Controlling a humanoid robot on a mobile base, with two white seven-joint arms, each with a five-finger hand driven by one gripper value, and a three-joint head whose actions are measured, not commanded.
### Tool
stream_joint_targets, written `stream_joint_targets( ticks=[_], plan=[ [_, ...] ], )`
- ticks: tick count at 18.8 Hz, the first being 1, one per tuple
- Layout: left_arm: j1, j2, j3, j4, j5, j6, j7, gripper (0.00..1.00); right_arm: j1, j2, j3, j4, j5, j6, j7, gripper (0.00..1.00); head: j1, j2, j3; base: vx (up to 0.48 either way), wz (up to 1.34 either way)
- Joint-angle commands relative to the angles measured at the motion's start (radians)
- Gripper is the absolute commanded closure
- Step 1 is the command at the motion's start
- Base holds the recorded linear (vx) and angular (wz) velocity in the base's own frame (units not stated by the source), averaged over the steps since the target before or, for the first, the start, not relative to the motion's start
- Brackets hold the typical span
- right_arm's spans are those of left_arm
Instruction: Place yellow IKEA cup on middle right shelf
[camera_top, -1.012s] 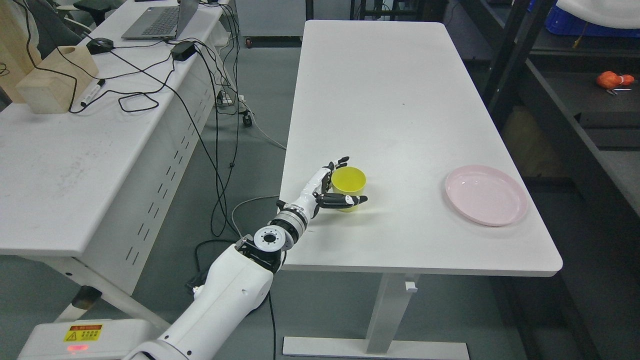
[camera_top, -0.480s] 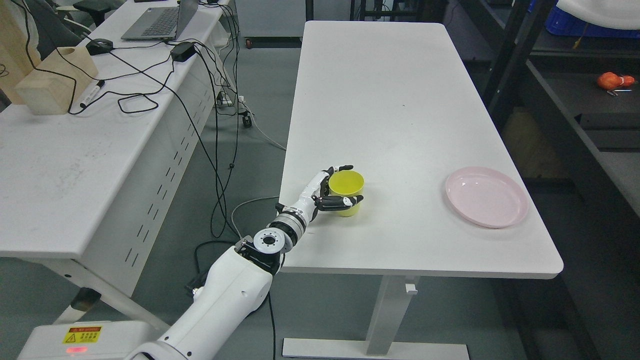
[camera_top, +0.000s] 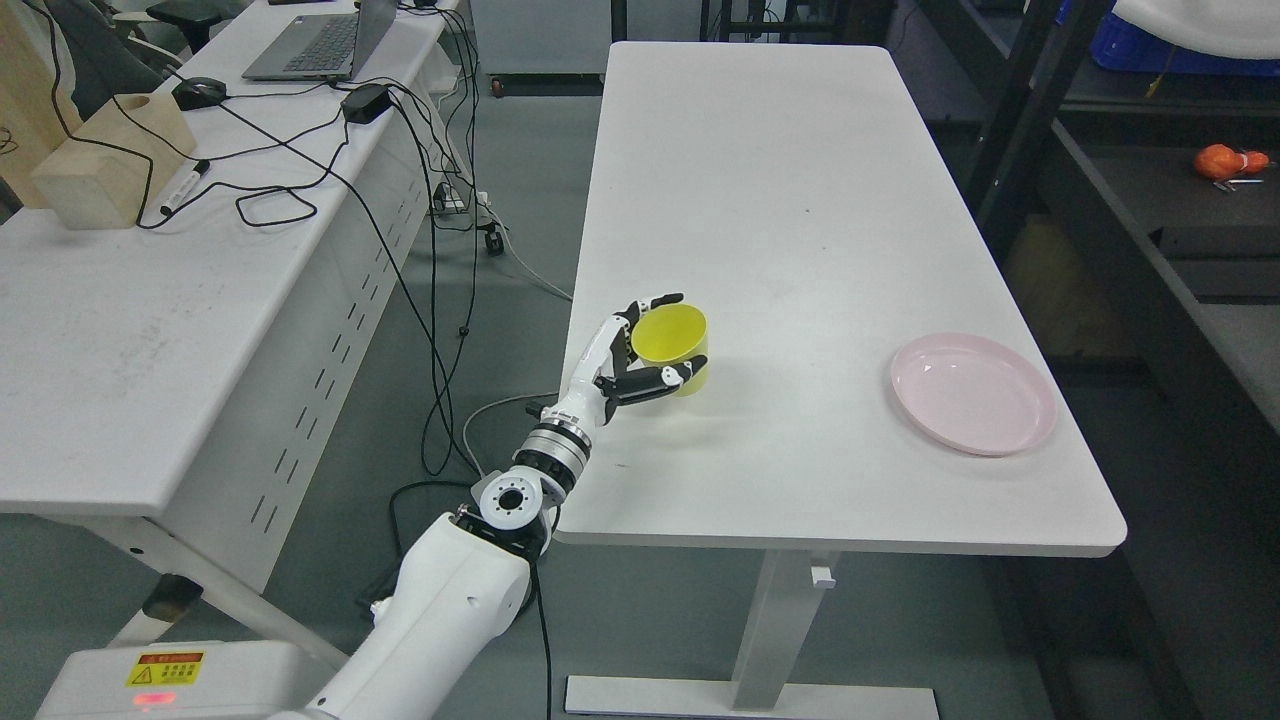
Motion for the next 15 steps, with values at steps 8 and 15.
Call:
stream_joint_targets(
  ticks=[8,15],
  plan=[
    [0.232,0.017,0.187,-0.466,-0.015,-0.026,0.001,1.00,0.014,-0.017,0.017,0.000,-0.025,0.000,-0.001,0.01,0.0000,0.000,0.000,-0.006,0.00],
    [0.267,0.017,0.230,-0.473,-0.030,-0.023,0.001,1.00,0.014,-0.017,0.017,0.000,-0.025,0.000,-0.001,0.01,0.0000,0.000,0.000,-0.077,-0.02]
  ],
)
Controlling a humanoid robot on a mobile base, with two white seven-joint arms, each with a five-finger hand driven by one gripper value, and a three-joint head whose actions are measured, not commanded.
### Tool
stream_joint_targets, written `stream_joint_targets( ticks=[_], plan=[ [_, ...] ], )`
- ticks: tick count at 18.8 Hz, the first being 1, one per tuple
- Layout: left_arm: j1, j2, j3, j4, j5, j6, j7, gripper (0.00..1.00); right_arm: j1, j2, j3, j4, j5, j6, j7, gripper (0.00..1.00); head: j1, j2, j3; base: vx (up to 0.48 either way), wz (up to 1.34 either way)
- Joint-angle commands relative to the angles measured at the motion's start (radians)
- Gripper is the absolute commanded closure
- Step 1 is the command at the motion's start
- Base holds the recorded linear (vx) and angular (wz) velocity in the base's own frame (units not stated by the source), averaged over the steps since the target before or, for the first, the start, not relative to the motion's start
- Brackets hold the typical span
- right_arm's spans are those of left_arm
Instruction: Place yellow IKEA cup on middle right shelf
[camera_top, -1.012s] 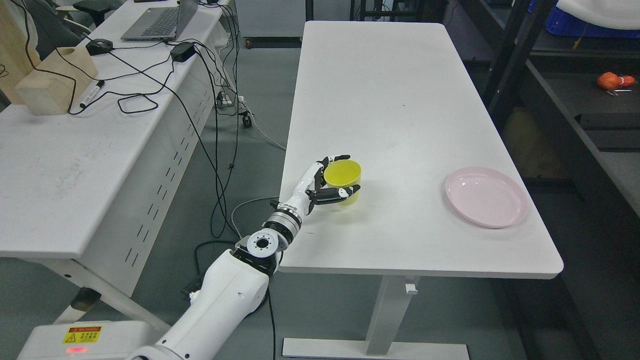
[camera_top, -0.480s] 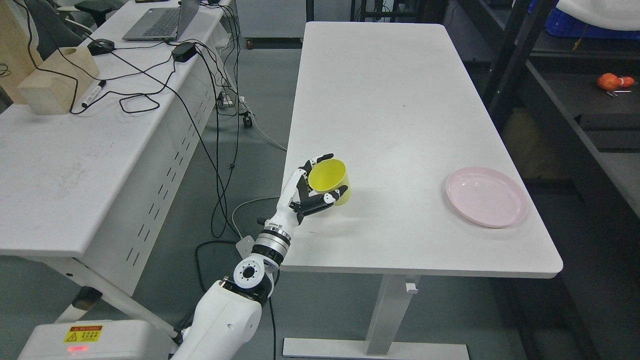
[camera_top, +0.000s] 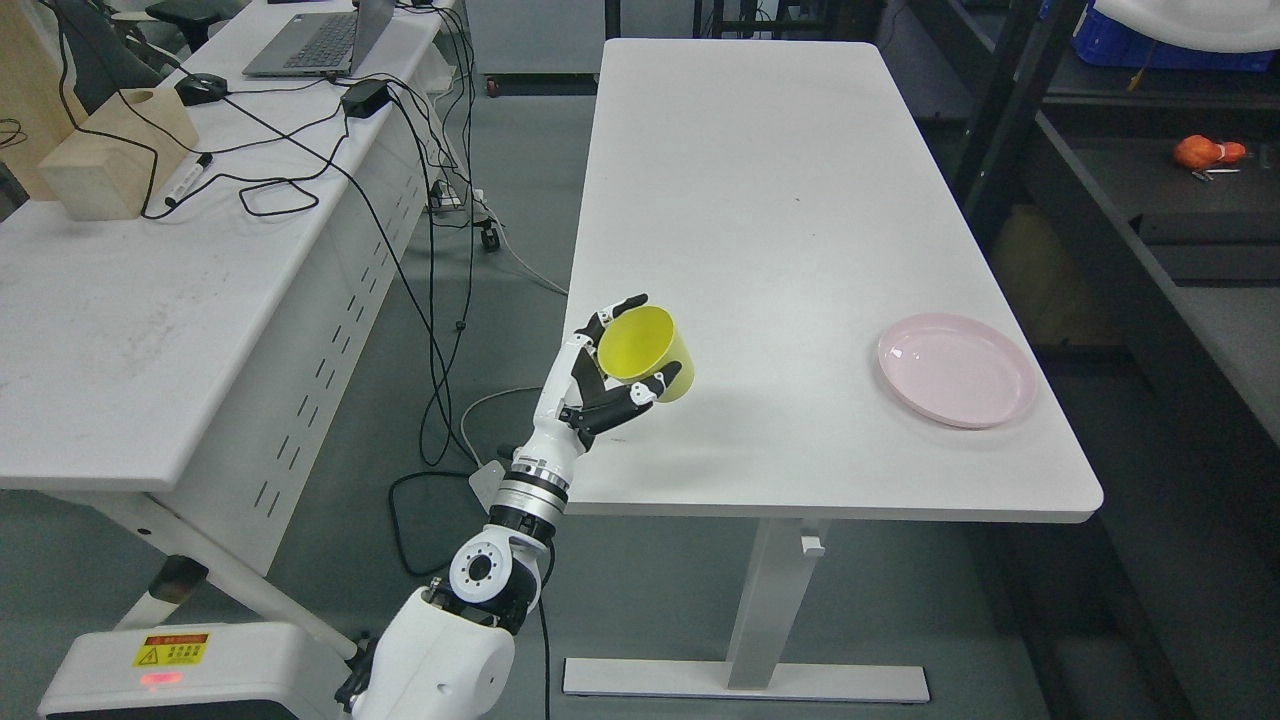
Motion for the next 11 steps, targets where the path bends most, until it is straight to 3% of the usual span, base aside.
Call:
stream_joint_targets(
  ticks=[1,11],
  plan=[
    [0.038,0.017,0.079,-0.133,-0.013,0.005,0.001,1.00,0.014,-0.017,0.017,0.000,-0.025,0.000,-0.001,0.01,0.0000,0.000,0.000,-0.112,-0.06],
    [0.041,0.017,0.081,-0.135,-0.016,0.006,0.002,1.00,0.014,-0.017,0.017,0.000,-0.025,0.000,-0.001,0.01,0.0000,0.000,0.000,-0.142,-0.09]
  ],
)
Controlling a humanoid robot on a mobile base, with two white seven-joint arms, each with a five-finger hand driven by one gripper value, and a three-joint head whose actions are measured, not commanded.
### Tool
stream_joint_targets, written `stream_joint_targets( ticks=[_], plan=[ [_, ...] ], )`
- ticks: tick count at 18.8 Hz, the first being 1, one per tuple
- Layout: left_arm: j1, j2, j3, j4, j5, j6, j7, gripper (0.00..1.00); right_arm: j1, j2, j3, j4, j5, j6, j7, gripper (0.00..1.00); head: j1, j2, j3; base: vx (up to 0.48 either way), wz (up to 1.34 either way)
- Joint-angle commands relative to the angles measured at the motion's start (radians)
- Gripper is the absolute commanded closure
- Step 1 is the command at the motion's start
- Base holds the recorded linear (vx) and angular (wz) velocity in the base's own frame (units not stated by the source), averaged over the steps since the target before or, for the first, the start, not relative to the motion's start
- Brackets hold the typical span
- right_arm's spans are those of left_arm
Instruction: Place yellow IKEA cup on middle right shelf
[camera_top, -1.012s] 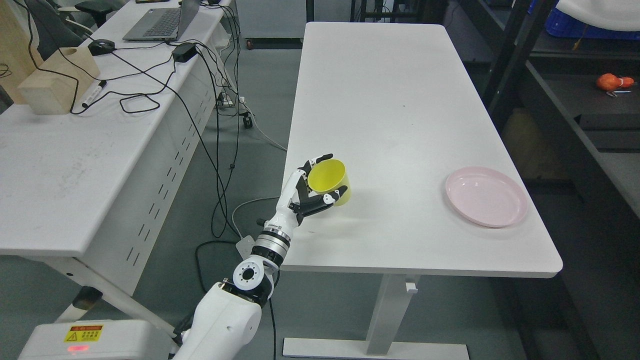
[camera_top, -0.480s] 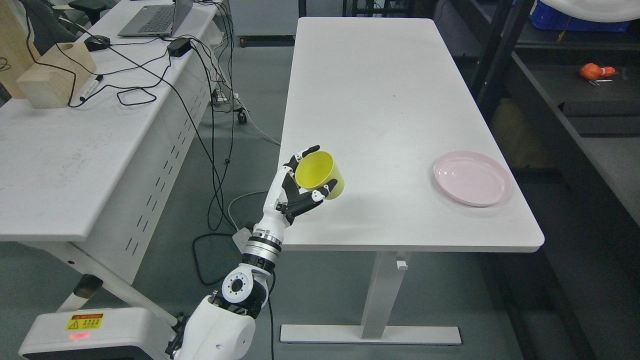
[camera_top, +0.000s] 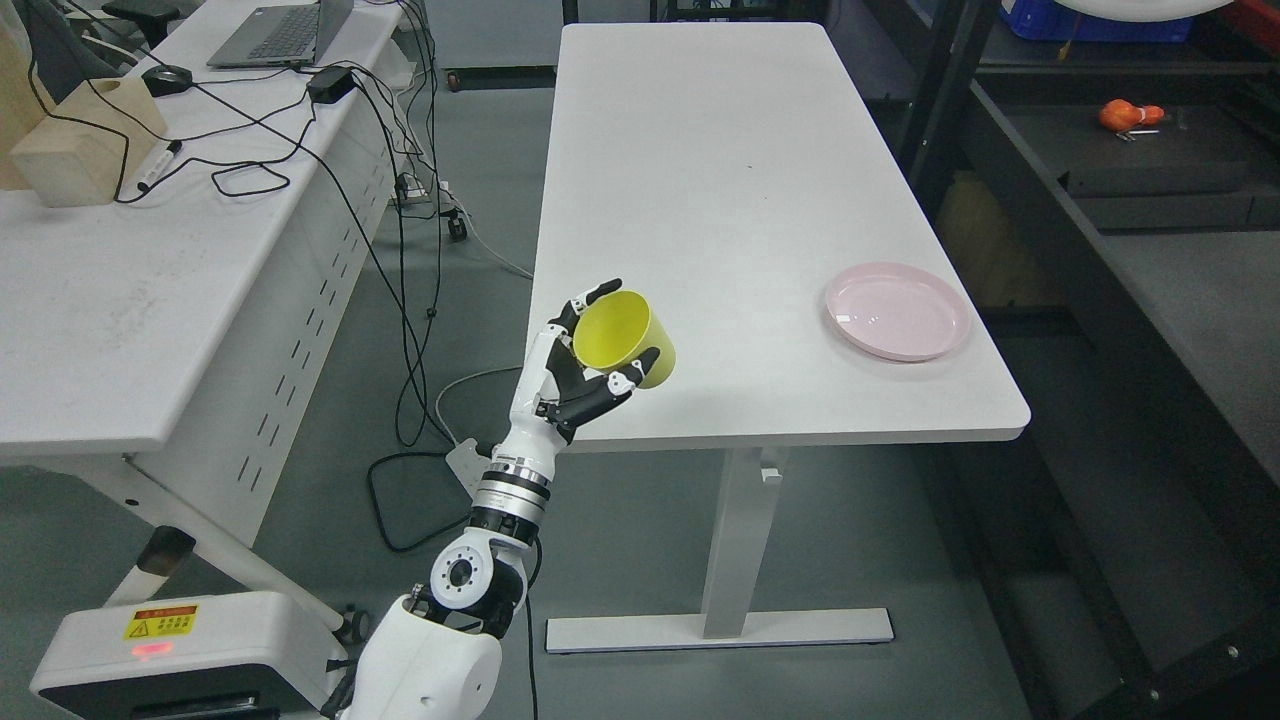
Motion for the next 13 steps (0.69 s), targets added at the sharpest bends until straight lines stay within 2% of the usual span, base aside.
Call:
stream_joint_targets(
  ticks=[1,13],
  plan=[
    [0.003,0.017,0.027,-0.044,-0.003,0.002,0.000,1.00,0.014,-0.017,0.017,0.000,-0.025,0.000,-0.001,0.01,0.0000,0.000,0.000,-0.127,-0.19],
    [0.023,0.017,0.048,-0.076,-0.024,0.008,0.000,1.00,0.014,-0.017,0.017,0.000,-0.025,0.000,-0.001,0.01,0.0000,0.000,0.000,-0.143,-0.42]
  ],
)
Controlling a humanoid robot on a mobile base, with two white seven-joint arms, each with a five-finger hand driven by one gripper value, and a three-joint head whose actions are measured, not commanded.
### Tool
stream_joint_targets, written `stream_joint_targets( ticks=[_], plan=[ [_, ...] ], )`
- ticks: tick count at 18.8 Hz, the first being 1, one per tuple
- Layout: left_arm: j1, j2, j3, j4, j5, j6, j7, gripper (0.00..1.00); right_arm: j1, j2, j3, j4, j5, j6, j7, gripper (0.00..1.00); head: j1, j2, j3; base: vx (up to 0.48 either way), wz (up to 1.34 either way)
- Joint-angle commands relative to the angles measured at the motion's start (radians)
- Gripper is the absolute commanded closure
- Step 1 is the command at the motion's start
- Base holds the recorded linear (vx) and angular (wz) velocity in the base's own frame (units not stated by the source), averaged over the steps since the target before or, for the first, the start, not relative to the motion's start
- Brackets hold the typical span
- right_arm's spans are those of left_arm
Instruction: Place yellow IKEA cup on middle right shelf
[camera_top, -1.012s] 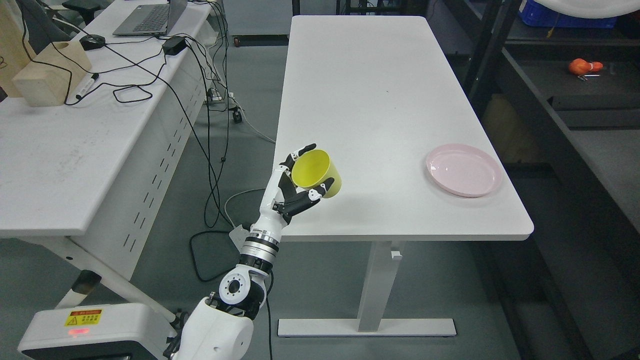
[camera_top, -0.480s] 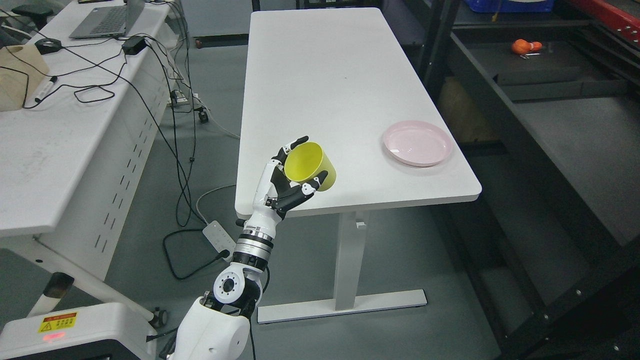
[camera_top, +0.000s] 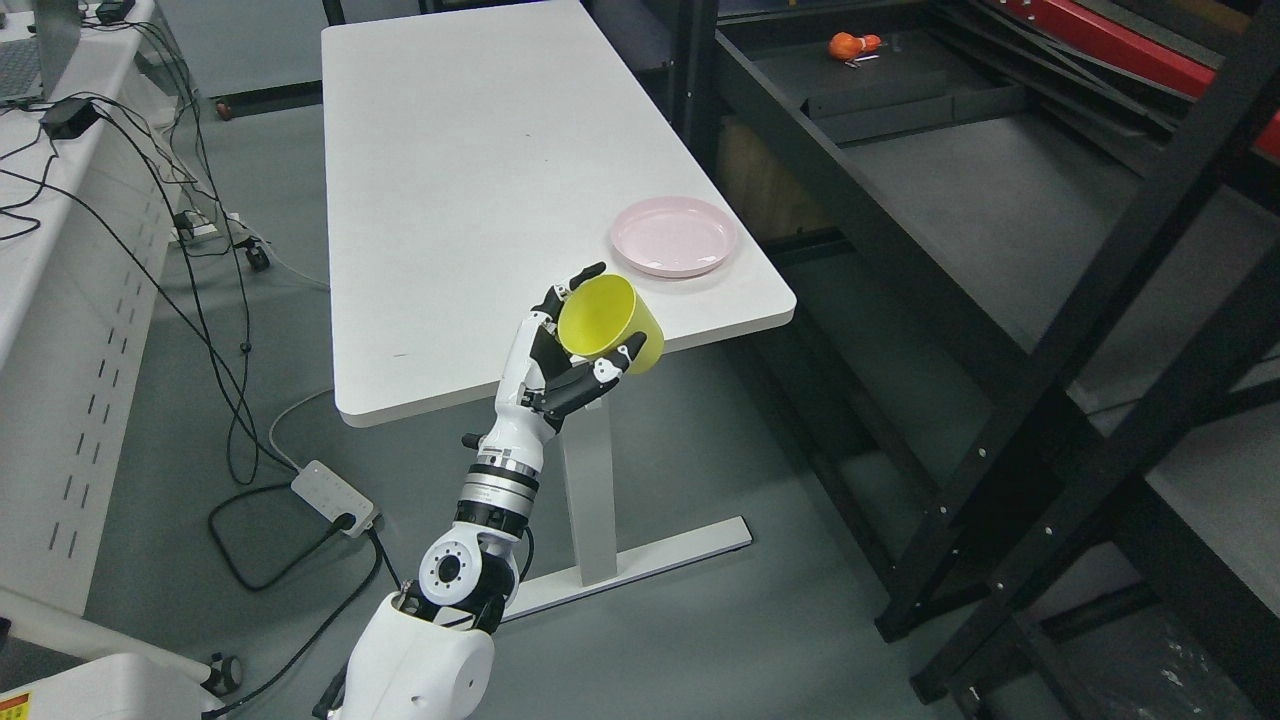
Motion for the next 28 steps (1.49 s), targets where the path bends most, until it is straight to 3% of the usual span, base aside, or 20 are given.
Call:
stream_joint_targets(
  ticks=[1,15,28],
  plan=[
    [0.018,0.017,0.017,-0.036,-0.015,0.002,0.000,1.00,0.014,-0.017,0.017,0.000,-0.025,0.000,-0.001,0.01,0.0000,0.000,0.000,-0.140,-0.34],
    [0.031,0.017,0.000,-0.036,-0.028,0.001,0.005,1.00,0.014,-0.017,0.017,0.000,-0.025,0.000,-0.001,0.01,0.0000,0.000,0.000,-0.107,-0.24],
    [0.029,0.017,-0.035,-0.067,-0.028,-0.001,0.008,1.00,0.014,-0.017,0.017,0.000,-0.025,0.000,-0.001,0.01,0.0000,0.000,0.000,-0.129,-0.66]
  ],
)
